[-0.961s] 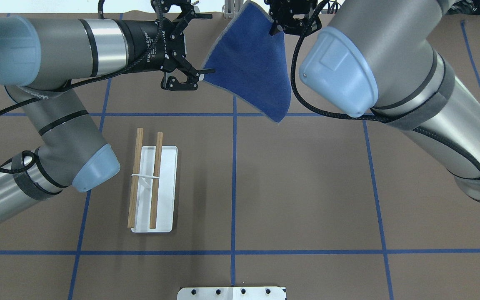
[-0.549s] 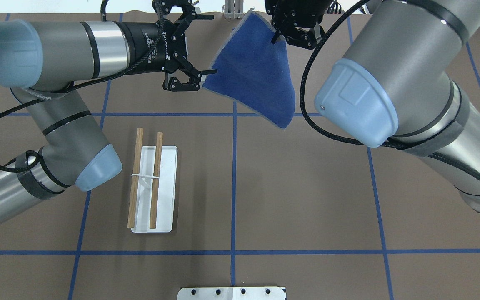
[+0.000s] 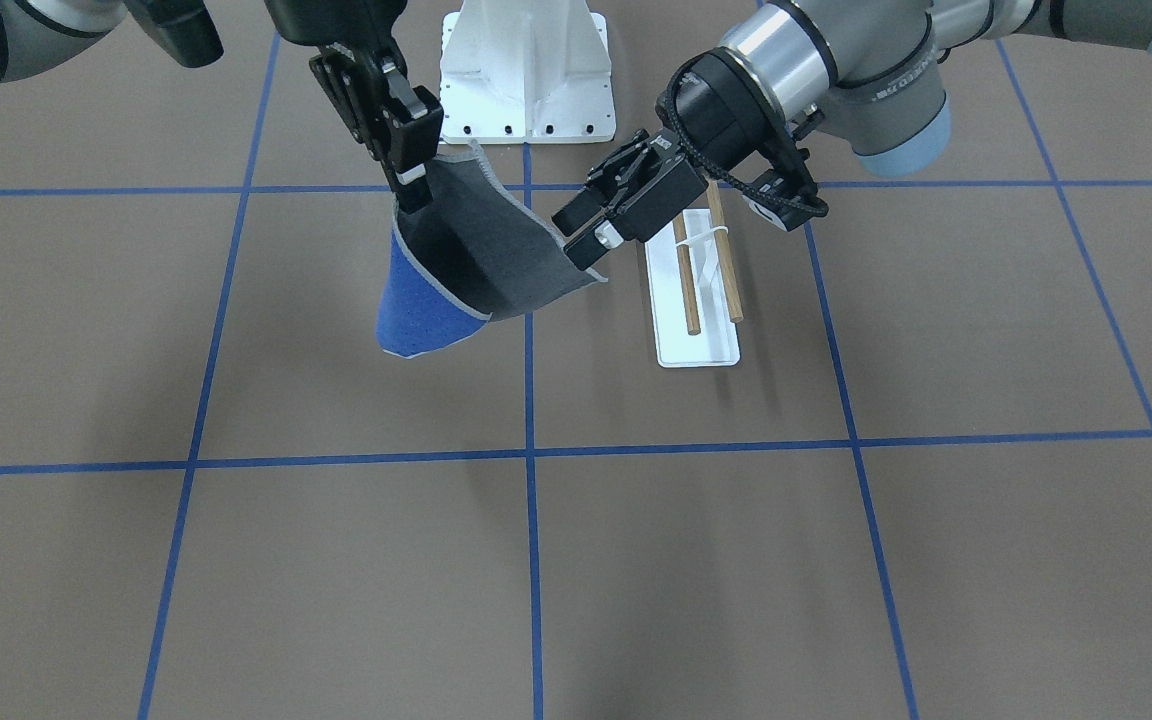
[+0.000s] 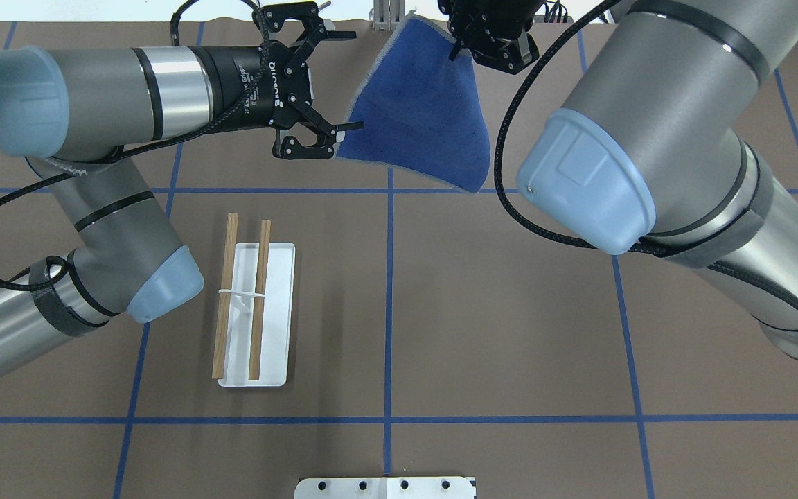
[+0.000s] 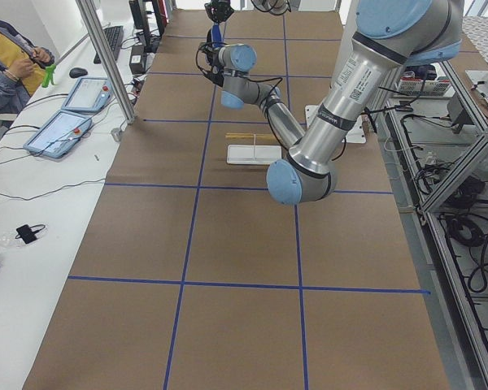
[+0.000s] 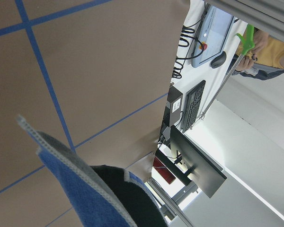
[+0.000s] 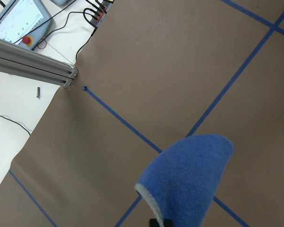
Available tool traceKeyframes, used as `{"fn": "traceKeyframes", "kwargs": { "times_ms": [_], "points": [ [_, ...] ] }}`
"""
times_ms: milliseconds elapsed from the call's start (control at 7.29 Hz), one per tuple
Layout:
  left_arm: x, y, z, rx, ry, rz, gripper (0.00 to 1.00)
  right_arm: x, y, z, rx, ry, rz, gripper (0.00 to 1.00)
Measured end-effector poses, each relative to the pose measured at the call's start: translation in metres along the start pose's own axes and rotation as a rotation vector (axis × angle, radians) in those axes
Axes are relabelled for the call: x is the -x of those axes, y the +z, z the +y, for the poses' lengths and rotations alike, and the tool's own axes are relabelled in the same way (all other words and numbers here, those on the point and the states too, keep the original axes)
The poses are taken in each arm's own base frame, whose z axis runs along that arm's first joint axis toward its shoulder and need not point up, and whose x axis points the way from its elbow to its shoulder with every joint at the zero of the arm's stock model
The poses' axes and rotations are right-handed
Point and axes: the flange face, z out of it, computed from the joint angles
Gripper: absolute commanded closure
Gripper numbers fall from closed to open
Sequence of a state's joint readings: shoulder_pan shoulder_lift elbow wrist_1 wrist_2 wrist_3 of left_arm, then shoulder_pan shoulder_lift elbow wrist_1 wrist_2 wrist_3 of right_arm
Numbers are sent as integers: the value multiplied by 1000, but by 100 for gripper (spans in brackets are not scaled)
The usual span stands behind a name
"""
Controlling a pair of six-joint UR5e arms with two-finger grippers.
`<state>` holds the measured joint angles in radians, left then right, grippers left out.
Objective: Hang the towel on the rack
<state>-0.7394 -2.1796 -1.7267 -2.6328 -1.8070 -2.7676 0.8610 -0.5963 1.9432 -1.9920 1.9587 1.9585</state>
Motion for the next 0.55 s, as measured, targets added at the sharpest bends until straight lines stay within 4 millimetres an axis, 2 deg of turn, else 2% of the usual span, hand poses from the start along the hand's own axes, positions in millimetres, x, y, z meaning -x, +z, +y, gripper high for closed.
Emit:
{"fn": "traceKeyframes", "kwargs": {
  "times_ms": [137, 275, 549],
  "points": [
    [1, 0, 1, 6, -2, -1, 4, 1, -1, 1, -4, -6, -14, 100],
    [3, 0, 2, 13, -1, -1, 13, 2, -2, 2, -6, -15, -23, 100],
    [6, 0, 4, 28, 0, -2, 45, 2, -2, 5, -16, -42, -32, 100]
  ]
}}
